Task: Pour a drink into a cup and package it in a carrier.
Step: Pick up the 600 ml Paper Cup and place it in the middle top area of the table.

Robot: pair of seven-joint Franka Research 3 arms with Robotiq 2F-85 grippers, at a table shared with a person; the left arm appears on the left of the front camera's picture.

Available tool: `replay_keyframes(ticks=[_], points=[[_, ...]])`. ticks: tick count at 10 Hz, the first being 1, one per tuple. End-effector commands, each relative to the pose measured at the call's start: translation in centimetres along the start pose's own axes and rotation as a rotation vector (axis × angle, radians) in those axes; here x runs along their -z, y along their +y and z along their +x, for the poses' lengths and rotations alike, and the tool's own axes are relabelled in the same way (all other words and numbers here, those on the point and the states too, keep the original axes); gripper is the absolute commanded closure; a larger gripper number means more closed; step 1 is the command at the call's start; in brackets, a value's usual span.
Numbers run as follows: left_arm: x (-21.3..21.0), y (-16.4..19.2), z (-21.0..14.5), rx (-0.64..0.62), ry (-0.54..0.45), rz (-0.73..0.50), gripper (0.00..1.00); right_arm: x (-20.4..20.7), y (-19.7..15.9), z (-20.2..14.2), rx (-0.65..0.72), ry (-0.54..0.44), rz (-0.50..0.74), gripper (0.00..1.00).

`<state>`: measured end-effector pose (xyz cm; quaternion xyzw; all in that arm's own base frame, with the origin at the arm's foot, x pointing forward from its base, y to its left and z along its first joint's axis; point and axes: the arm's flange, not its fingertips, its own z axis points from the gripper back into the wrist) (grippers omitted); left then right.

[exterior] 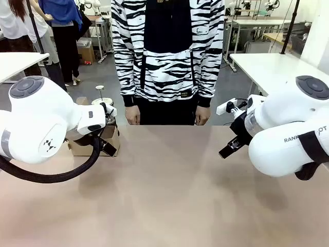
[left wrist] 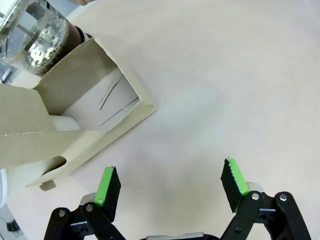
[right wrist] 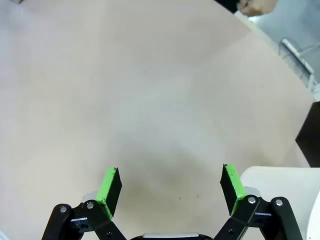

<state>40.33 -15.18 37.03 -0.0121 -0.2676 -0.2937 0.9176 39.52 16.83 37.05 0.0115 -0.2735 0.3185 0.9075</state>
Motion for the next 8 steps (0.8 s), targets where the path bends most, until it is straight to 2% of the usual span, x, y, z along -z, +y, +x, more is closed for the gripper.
replay_keyframes(ticks=[1,8], points=[[-0.01,0.0,0.0,0.0,0.0,0.0,0.0,0.0,0.0,0.0,0.0,0.0,0.0,0.0],[-0.01,0.0,0.0,0.0,0.0,0.0,0.0,0.01,0.01,0.0,-0.001,0.0,0.0,0.0]])
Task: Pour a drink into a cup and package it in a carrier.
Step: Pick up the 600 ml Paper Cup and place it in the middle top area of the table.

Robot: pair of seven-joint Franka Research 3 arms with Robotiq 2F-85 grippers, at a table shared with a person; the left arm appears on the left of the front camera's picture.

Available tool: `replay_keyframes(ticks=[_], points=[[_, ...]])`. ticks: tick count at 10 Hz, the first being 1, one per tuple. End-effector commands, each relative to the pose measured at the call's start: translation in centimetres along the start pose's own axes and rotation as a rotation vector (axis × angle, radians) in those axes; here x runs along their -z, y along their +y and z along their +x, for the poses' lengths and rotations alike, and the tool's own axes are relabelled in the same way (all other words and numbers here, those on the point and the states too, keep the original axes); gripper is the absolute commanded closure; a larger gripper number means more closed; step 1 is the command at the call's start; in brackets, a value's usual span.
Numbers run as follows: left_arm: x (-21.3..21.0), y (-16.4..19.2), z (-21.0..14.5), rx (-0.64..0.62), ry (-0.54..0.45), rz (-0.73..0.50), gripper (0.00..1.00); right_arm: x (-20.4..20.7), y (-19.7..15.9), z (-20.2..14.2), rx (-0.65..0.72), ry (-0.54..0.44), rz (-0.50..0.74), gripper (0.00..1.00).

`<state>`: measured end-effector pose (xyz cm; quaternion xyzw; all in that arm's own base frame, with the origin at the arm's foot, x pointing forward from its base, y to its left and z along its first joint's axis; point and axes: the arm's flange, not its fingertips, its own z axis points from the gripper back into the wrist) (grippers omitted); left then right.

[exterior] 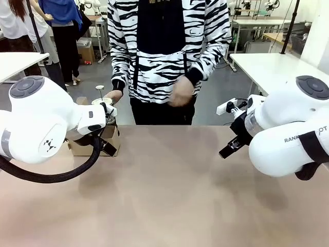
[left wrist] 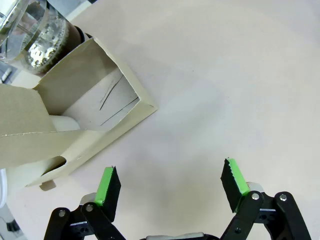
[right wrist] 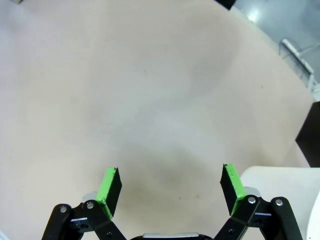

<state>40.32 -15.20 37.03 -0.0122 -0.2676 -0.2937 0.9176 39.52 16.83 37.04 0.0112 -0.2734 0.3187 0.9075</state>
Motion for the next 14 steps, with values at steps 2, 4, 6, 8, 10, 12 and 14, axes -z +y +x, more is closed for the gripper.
replay_keyframes(ticks=[2,4,6,8,10,12,14], points=[[0.0,0.0,0.0,0.0,0.0,0.0,0.0,-2.7,-1.8,2.4,0.053,0.011,-0.017,0.0],[0.0,0.0,0.0,0.0,0.0,0.0,0.0,-8.1,-5.8,5.6,0.078,-0.05,0.049,0.0],[0.0,0.0,0.0,0.0,0.0,0.0,0.0,-12.9,-12.4,5.4,0.101,-0.16,0.161,0.0],[0.0,0.0,0.0,0.0,0.0,0.0,0.0,-14.5,-21.3,0.8,0.08,-0.357,0.354,0.0],[0.0,0.0,0.0,0.0,0.0,0.0,0.0,-12.3,-26.6,-5.3,0.095,-0.51,0.474,0.0],[0.0,0.0,0.0,0.0,0.0,0.0,0.0,-8.6,-28.8,-10.6,0.076,-0.698,0.521,0.0],[0.0,0.0,0.0,0.0,0.0,0.0,0.0,-5.8,-29.4,-12.7,0.106,-0.809,0.583,0.0]])
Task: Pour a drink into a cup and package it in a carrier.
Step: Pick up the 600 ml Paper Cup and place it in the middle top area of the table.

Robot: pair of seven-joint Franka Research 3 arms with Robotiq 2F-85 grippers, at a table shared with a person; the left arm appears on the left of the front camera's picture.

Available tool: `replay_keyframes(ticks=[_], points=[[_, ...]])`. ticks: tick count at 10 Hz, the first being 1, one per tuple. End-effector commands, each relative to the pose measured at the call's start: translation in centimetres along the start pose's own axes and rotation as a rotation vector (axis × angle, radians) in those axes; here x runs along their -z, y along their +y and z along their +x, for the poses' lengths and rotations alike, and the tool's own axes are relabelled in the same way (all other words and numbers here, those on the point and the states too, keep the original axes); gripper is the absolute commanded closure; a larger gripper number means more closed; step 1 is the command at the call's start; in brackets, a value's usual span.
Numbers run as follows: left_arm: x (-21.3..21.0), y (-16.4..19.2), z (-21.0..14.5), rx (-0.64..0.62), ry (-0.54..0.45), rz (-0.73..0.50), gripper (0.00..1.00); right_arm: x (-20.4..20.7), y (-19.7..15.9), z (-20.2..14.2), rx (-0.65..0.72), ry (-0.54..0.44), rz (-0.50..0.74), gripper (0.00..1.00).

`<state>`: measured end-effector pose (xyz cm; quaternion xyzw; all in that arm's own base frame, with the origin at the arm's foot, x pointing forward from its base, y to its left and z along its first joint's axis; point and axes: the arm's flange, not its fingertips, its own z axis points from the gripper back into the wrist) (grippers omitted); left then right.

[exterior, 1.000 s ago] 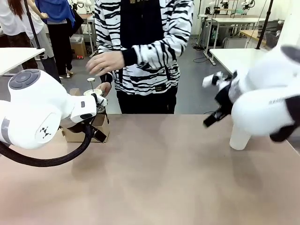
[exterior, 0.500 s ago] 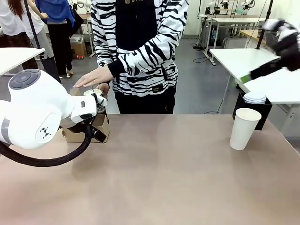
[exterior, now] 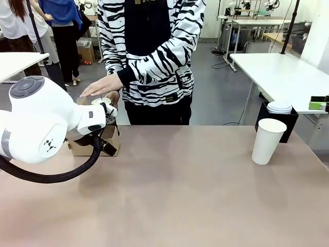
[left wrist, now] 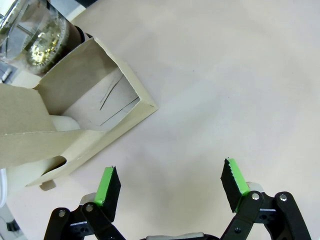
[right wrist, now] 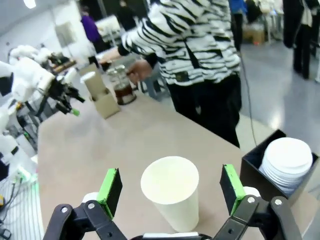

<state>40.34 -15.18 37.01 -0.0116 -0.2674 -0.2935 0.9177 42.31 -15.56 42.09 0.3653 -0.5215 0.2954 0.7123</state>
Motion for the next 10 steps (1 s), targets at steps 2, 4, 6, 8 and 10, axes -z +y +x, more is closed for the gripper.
replay_keyframes(ticks=[2,4,6,8,10], points=[[0.0,0.0,0.0,0.0,-0.001,-0.001,0.0,-0.1,0.7,1.8,0.0,0.072,-0.037,0.0],[0.0,0.0,0.0,0.0,-0.001,-0.001,0.0,-0.1,0.7,1.8,0.0,0.072,-0.037,0.0],[0.0,0.0,0.0,0.0,-0.001,-0.001,0.0,0.4,-3.2,-3.0,0.077,0.024,0.098,0.0],[0.0,0.0,0.0,0.0,-0.001,-0.001,0.0,-0.5,-5.3,-7.2,0.116,-0.043,0.203,0.0],[0.0,0.0,0.0,0.0,-0.001,-0.001,0.0,-0.3,-6.0,-11.0,0.06,-0.136,0.247,0.0]])
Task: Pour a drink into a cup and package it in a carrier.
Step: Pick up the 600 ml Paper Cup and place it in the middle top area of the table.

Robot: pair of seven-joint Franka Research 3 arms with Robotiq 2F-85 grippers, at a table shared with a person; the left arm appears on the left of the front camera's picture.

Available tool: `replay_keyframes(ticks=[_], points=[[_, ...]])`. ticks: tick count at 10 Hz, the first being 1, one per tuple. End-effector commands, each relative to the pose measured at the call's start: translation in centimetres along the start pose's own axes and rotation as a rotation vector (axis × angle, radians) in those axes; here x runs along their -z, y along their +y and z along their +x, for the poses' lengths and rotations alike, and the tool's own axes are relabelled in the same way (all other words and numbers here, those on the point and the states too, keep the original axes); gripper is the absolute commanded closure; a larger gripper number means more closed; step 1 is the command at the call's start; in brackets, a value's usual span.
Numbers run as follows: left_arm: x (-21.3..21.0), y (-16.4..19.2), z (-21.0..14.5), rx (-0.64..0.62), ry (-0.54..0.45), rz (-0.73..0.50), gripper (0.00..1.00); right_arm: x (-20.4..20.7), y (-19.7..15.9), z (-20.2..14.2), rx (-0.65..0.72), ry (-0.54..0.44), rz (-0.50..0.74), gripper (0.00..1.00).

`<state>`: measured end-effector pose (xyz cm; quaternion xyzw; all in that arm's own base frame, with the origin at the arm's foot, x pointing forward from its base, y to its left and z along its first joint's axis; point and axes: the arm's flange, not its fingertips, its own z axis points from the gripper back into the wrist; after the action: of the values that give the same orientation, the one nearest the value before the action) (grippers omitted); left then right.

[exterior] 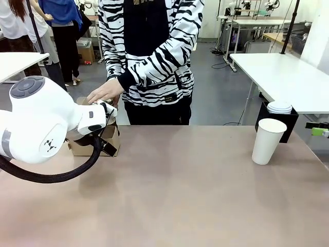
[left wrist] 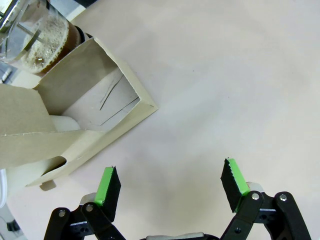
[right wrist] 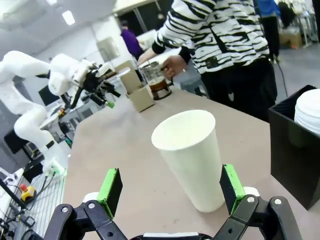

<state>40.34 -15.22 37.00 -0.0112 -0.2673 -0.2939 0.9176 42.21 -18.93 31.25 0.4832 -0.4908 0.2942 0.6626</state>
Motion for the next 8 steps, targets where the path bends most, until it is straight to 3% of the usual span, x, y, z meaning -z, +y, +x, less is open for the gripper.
replay_keyframes(ticks=[1,3,8], points=[[0.0,0.0,0.0,-0.001,-0.001,-0.001,0.0,0.3,-2.2,-1.2,-0.092,-0.069,0.027,0.0],[0.0,0.0,0.0,-0.001,-0.001,-0.001,0.0,1.4,-3.4,-3.8,-0.158,-0.094,0.046,0.0],[0.0,0.0,0.0,-0.001,-0.001,-0.001,0.0,5.8,-4.0,-6.6,-0.248,-0.113,-0.071,0.0]])
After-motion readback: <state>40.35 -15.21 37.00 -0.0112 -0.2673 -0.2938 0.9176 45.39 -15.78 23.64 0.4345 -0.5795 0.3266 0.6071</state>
